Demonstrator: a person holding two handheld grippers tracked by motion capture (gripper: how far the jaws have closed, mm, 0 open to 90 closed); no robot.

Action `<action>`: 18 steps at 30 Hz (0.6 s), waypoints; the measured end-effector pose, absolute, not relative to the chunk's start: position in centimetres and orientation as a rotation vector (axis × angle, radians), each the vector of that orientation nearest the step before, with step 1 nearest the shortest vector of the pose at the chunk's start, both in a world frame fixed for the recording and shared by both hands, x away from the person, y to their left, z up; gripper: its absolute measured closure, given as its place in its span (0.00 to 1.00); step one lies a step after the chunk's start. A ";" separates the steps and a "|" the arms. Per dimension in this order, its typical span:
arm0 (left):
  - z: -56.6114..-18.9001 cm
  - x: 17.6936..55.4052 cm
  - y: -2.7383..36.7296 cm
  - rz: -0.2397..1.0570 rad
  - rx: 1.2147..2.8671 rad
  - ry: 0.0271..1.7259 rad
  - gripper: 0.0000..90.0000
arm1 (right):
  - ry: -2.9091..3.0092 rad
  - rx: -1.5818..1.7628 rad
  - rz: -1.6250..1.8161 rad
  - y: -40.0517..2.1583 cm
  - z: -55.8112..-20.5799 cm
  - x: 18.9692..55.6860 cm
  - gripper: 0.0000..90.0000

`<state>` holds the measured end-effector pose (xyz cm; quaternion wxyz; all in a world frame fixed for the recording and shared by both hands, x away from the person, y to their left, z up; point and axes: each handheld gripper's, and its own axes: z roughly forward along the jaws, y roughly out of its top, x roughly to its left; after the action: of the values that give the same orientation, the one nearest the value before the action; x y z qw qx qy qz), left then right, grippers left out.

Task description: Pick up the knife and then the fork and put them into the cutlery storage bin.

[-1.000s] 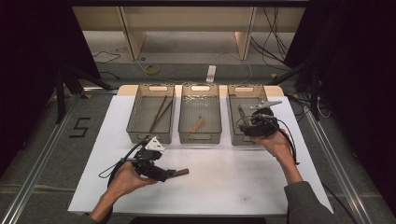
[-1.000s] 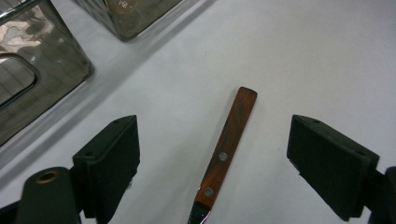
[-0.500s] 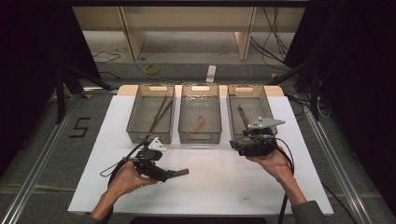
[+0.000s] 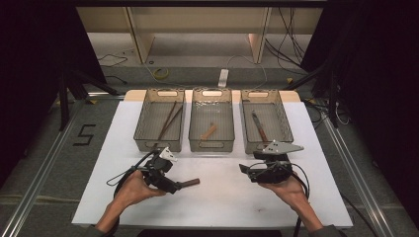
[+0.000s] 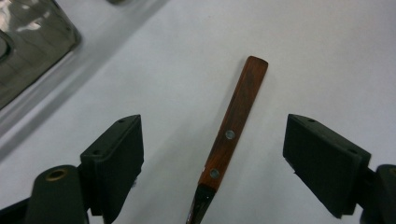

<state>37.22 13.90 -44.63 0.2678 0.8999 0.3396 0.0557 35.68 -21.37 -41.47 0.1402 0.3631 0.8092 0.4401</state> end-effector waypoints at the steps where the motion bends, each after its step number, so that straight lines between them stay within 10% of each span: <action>1: -44.7 37.2 13.9 0.147 2.436 0.917 0.22 | 2.341 1.047 1.270 -21.4 -41.5 35.5 0.32; 18: -45.6 37.5 13.1 0.070 2.608 0.923 0.43 | 2.381 1.008 1.265 -21.4 -42.2 33.3 0.31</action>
<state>37.48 13.05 -45.60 0.1860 0.9259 0.3278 0.0248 33.27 -21.45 -42.16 0.1312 0.3472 0.8200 0.4358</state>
